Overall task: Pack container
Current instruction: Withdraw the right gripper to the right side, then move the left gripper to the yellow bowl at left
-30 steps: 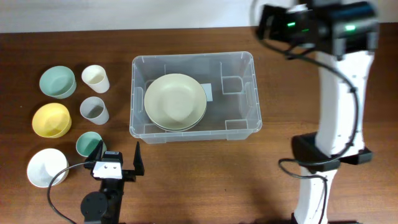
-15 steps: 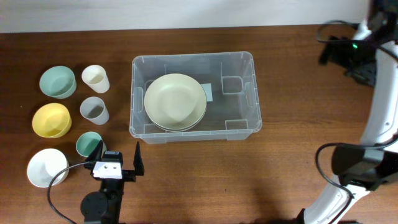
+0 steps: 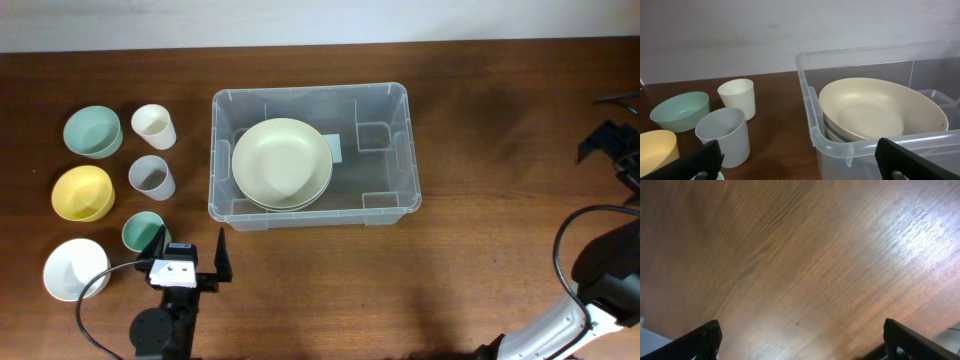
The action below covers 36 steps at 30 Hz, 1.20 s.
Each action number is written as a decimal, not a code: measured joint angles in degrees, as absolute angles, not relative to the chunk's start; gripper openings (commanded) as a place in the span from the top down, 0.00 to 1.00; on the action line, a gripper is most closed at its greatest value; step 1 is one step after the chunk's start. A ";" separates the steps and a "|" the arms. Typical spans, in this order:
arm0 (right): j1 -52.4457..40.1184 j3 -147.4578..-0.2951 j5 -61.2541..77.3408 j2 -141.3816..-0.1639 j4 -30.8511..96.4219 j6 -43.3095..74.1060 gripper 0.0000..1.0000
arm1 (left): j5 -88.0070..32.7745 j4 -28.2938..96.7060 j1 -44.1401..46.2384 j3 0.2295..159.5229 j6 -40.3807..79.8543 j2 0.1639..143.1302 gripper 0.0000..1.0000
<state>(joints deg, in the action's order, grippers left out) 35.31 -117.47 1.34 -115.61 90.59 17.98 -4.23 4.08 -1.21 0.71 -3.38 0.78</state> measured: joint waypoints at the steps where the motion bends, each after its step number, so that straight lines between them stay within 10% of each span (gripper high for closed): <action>1: 35.75 -117.23 1.34 -115.61 90.32 18.00 0.01 | -4.23 4.08 -1.21 0.71 -3.38 0.78 0.01; 36: 36.77 -116.92 1.34 -115.61 89.03 18.02 0.01 | -3.57 -9.80 -2.81 5.61 -3.64 4.29 0.01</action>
<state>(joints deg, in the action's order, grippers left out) 36.77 -116.92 1.34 -115.61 89.03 18.02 -3.57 -9.80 -2.81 5.61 -3.64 4.29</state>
